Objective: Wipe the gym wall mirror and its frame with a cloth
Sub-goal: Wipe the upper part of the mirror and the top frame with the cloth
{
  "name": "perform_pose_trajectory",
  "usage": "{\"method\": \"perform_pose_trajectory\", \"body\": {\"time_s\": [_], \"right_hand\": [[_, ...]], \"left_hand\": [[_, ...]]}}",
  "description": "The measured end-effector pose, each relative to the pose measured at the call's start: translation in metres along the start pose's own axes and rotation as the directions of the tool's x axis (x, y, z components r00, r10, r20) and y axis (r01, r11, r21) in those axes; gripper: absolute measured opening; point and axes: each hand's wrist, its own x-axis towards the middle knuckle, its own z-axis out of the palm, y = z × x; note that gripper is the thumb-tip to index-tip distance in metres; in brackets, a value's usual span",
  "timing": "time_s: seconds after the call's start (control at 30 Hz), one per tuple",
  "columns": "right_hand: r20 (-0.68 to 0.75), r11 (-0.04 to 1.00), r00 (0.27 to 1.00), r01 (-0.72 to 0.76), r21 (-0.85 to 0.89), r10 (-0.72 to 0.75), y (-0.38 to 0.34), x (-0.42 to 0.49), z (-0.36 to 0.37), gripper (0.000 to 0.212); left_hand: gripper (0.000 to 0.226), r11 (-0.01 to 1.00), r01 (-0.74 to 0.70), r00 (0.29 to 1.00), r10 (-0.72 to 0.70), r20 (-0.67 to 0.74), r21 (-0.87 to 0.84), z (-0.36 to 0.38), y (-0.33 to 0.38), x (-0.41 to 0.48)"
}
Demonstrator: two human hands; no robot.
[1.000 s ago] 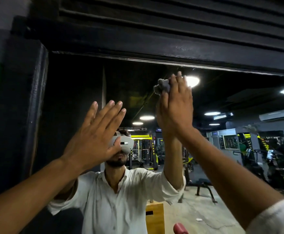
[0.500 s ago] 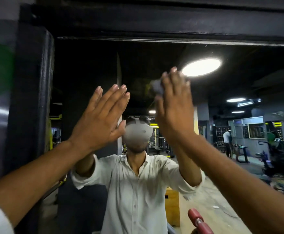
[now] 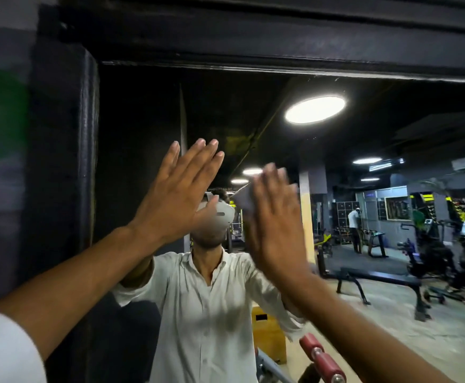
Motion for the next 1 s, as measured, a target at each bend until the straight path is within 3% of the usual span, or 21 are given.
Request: {"method": "perform_pose_trajectory", "body": {"time_s": [0.07,0.13,0.17,0.23,0.3,0.37,0.43,0.5,0.57,0.67,0.73,0.8,0.9,1.0], "right_hand": [[0.143,0.950,0.943,0.308,-0.042,-0.300,-0.019,-0.017,0.005,0.067],[0.180,0.907,0.901,0.414,-0.078,-0.395,-0.009,0.000,0.002,0.068],[0.151,0.933,0.930,0.349,-0.086,-0.334,-0.003,0.016,0.002,0.067],[-0.006,0.996,0.998,0.061,-0.065,-0.061,0.007,0.052,-0.003,0.061],[-0.124,0.983,0.976,-0.182,-0.027,0.178,0.000,0.079,-0.003,0.061],[-0.130,0.976,0.969,-0.215,-0.030,0.210,-0.029,0.084,0.009,0.063],[-0.038,0.999,0.999,-0.024,-0.037,0.022,-0.059,0.072,0.021,0.062],[0.082,0.965,0.966,0.251,-0.075,-0.244,-0.066,0.060,0.022,0.063],[0.104,0.942,0.944,0.322,-0.094,-0.313,-0.046,0.072,0.013,0.064],[-0.063,0.995,0.998,-0.016,-0.096,0.010,-0.011,0.113,-0.002,0.063],[-0.152,0.969,0.960,-0.243,-0.052,0.233,-0.002,0.145,-0.009,0.064],[-0.178,0.929,0.915,-0.369,-0.005,0.362,-0.009,0.175,-0.010,0.065],[-0.200,0.906,0.885,-0.423,0.030,0.420,-0.052,0.206,0.003,0.070],[-0.170,0.968,0.955,-0.250,-0.010,0.245,-0.117,0.209,0.030,0.071]], "left_hand": [[0.076,0.999,-0.051,0.998,0.051,0.021,-0.010,-0.004,-0.012,-0.001],[0.076,0.998,-0.067,0.997,0.066,0.047,0.004,-0.010,-0.031,-0.005],[0.077,0.998,-0.062,0.997,0.061,0.053,0.018,-0.013,-0.042,-0.009],[0.078,0.996,-0.066,0.996,0.063,0.059,0.053,-0.017,-0.063,-0.019],[0.078,0.995,-0.071,0.996,0.066,0.067,0.072,-0.020,-0.080,-0.027],[0.079,0.996,-0.052,0.997,0.047,0.065,0.075,-0.023,-0.090,-0.032],[0.081,0.995,-0.049,0.997,0.043,0.070,0.083,-0.024,-0.095,-0.035],[0.082,0.995,-0.053,0.996,0.047,0.074,0.086,-0.025,-0.100,-0.033],[0.082,0.996,-0.003,0.999,-0.001,0.044,0.092,-0.029,-0.114,-0.029],[0.081,0.981,0.178,0.984,-0.177,-0.023,0.071,-0.033,-0.147,-0.026],[0.081,0.965,0.259,0.965,-0.257,-0.044,0.042,-0.033,-0.159,-0.028],[0.081,0.958,0.284,0.957,-0.281,-0.069,0.034,-0.030,-0.158,-0.031],[0.084,0.949,0.316,0.945,-0.316,-0.087,-0.011,-0.027,-0.155,-0.033],[0.085,0.943,0.331,0.937,-0.334,-0.102,-0.044,-0.026,-0.158,-0.033]]}}
